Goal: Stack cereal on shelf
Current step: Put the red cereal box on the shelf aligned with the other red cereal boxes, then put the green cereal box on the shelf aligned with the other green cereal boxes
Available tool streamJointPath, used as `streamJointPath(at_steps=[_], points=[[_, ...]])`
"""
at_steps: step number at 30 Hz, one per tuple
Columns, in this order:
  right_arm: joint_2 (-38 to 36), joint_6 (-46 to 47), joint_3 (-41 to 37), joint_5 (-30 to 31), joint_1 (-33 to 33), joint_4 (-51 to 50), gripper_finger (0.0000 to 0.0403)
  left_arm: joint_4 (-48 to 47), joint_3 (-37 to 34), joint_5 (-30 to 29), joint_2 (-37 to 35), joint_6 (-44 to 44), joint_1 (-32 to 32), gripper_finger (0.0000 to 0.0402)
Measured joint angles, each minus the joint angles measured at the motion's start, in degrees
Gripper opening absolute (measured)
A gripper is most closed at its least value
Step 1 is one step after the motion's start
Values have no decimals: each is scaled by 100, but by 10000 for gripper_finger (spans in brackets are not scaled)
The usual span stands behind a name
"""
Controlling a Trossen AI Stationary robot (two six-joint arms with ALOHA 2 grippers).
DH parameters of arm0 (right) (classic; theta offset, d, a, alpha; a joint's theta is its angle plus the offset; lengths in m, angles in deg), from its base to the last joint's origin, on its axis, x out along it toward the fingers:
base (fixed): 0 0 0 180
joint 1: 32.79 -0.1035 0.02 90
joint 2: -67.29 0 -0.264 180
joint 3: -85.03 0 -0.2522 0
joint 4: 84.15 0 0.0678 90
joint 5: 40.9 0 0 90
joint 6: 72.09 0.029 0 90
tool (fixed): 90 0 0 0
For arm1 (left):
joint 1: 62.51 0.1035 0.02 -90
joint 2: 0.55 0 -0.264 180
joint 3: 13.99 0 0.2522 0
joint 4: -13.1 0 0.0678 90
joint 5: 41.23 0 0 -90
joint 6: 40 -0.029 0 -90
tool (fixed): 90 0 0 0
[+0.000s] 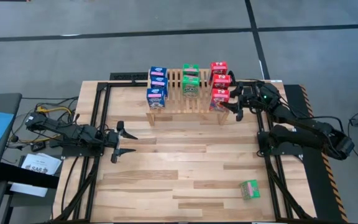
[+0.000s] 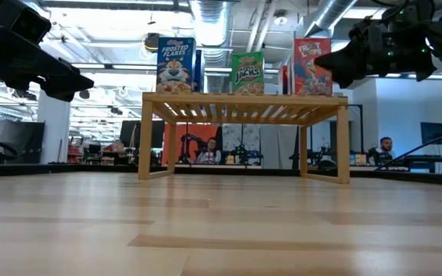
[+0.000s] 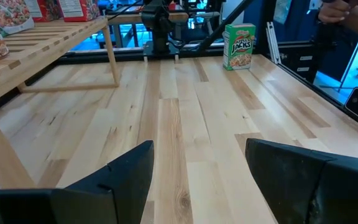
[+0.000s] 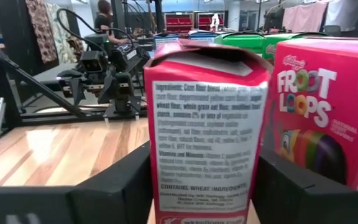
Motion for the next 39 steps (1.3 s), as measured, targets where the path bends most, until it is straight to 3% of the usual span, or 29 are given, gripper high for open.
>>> streamJointPath(at_steps=[7, 17, 39], points=[[-55, -29, 0, 148, 0, 34, 298, 0, 0, 2, 1, 0, 0, 244], [-695, 125, 0, 515, 0, -406, 370, 0, 0, 2, 2, -2, 0, 244], [-2576, 625, 60, 873, -191, -1014, 376, 0, 0, 2, 2, -1, 1, 244]])
